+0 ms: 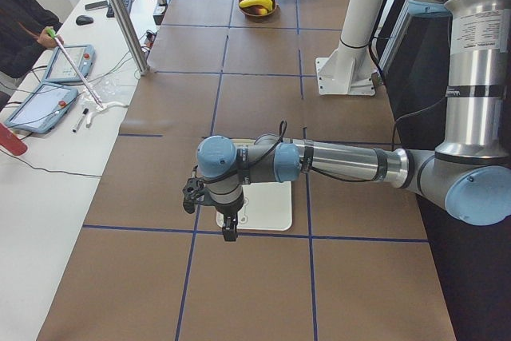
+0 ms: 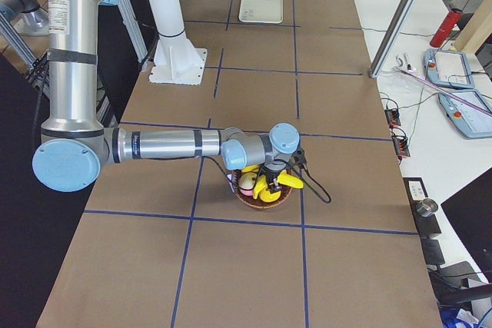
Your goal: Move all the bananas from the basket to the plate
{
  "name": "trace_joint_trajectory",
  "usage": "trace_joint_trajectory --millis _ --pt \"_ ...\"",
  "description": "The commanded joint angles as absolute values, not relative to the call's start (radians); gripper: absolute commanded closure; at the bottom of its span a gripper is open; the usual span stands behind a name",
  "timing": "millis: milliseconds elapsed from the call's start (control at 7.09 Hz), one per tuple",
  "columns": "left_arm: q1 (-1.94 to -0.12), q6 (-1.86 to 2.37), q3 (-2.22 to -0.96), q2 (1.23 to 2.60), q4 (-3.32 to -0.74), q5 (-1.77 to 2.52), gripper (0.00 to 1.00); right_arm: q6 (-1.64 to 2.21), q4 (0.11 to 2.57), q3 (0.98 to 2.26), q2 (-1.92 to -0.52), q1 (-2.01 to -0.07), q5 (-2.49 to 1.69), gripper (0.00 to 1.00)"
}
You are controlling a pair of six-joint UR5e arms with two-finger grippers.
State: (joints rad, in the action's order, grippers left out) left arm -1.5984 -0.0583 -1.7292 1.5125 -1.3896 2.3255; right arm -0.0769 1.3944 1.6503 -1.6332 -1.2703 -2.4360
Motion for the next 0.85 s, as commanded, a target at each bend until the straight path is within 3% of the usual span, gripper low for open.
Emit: trace_joint_trajectory --millis 0,705 --pt "-1.598 -0.058 -1.729 1.513 -1.39 2.326 0.0 -0.078 1.396 1.64 -1.62 -1.256 -2.436 0.25" --pt "-1.598 -0.057 -1.732 1.514 -1.39 2.326 0.0 -0.078 1.396 1.603 -1.595 -1.255 -2.431 0.25"
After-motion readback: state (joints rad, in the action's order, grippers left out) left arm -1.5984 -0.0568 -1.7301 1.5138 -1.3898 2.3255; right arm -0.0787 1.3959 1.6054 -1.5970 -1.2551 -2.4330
